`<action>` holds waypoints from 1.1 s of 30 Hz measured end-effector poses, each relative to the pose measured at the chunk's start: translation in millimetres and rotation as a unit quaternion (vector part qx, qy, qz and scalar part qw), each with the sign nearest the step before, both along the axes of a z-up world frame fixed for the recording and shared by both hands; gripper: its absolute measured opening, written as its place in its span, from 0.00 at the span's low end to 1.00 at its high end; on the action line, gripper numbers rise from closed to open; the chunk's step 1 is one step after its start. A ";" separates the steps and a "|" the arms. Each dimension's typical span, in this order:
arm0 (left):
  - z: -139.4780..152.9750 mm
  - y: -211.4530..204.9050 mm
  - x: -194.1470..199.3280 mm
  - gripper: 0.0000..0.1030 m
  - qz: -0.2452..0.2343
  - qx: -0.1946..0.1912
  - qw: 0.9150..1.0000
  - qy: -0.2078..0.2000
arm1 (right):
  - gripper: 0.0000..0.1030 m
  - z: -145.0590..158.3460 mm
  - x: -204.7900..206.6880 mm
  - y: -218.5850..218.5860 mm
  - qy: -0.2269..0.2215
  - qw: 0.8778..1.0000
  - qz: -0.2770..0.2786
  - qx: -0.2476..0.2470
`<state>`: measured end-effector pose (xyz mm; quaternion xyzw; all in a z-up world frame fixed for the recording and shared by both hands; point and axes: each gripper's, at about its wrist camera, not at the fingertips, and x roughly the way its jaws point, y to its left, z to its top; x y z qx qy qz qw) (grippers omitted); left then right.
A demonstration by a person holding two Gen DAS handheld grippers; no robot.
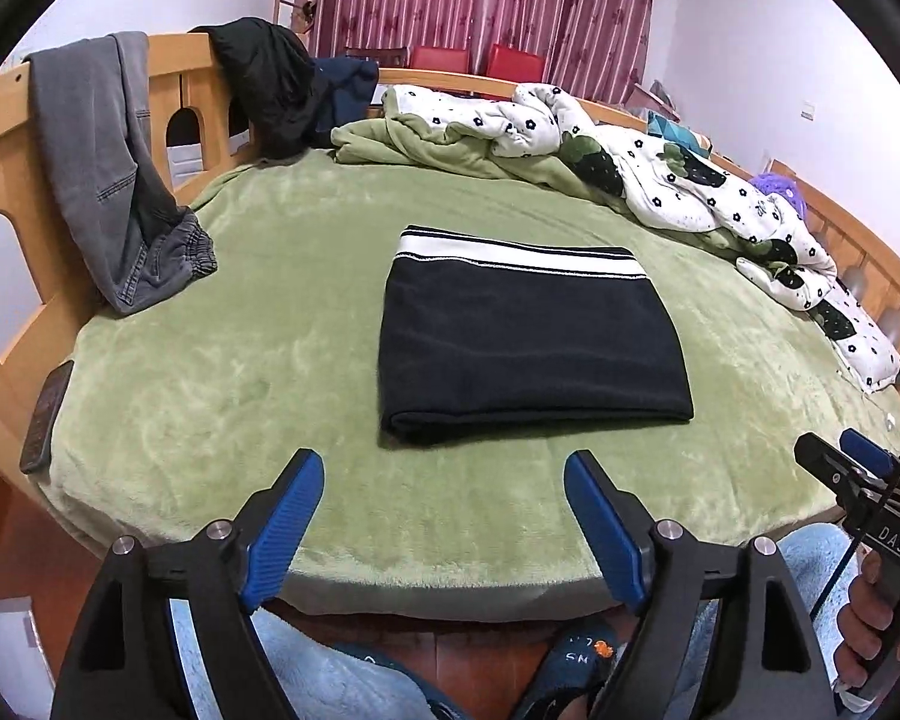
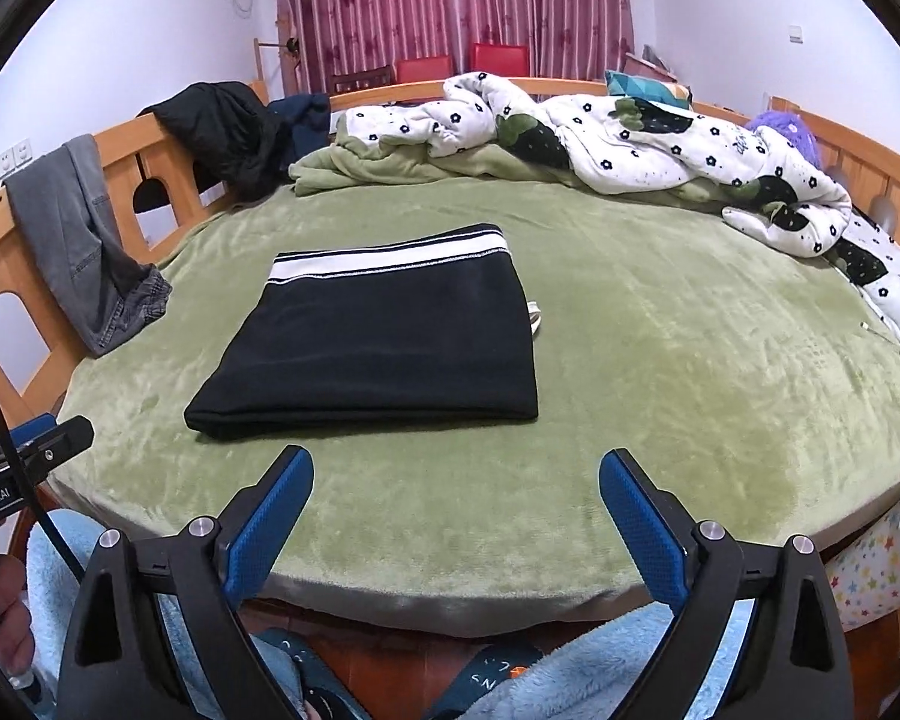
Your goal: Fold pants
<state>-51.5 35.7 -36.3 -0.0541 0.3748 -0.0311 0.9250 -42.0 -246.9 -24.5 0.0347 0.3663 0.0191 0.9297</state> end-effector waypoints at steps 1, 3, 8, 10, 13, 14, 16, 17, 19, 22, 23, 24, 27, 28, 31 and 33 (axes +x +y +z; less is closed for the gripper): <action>0.1 -1.4 -0.5 0.79 0.000 0.000 1.000 0.000 | 0.92 0.6 0.1 -0.4 0.000 1.000 0.001 0.000; -0.2 -0.8 -0.5 0.79 0.003 0.001 1.000 0.000 | 0.92 1.5 0.0 2.3 0.001 1.000 -0.001 0.000; 0.5 2.7 -0.4 0.80 0.004 -0.002 1.000 0.001 | 0.92 4.1 -2.5 4.8 -0.001 1.000 -0.002 -0.007; 0.3 2.8 -0.3 0.80 0.004 -0.002 1.000 0.001 | 0.92 4.3 -2.7 4.7 -0.002 1.000 -0.002 -0.006; 0.4 3.6 -0.1 0.80 0.003 -0.001 1.000 0.001 | 0.92 5.4 -3.3 4.7 -0.003 1.000 -0.003 -0.009; 0.4 3.9 0.0 0.80 0.003 -0.001 1.000 0.000 | 0.92 5.8 -3.7 5.2 -0.003 1.000 -0.004 -0.009; 0.3 4.7 0.4 0.80 0.003 -0.001 1.000 0.001 | 0.92 6.7 -4.2 6.9 -0.004 1.000 -0.004 -0.011; 0.3 4.7 0.3 0.80 0.003 -0.001 1.000 0.000 | 0.92 6.7 -4.1 6.5 -0.003 1.000 -0.004 -0.011; 0.1 4.9 0.5 0.80 0.003 -0.002 1.000 0.001 | 0.92 7.1 -4.5 7.1 -0.004 1.000 -0.005 -0.012; 0.2 5.3 0.3 0.80 0.003 -0.002 1.000 0.001 | 0.92 7.8 -5.4 8.8 -0.003 1.000 -0.007 -0.014; 0.2 4.5 0.0 0.80 0.003 -0.002 1.000 0.001 | 0.92 8.1 -5.7 8.9 -0.003 1.000 -0.008 -0.013; 0.3 4.7 0.1 0.80 0.003 -0.003 1.000 0.001 | 0.92 8.7 -6.1 8.5 -0.003 1.000 -0.009 -0.013; 0.0 5.1 0.3 0.80 0.003 -0.002 1.000 0.000 | 0.92 8.8 -5.9 7.7 -0.004 1.000 -0.008 -0.014; 0.1 5.9 0.6 0.80 0.003 -0.002 1.000 0.000 | 0.92 9.4 -6.1 7.6 -0.004 1.000 -0.009 -0.015; 0.3 6.9 0.8 0.80 0.003 -0.002 1.000 -0.001 | 0.92 11.2 -6.6 7.5 -0.005 1.000 -0.012 -0.016; 0.0 7.1 0.9 0.80 0.003 -0.001 1.000 0.000 | 0.92 11.6 -6.3 6.3 -0.005 1.000 -0.012 -0.015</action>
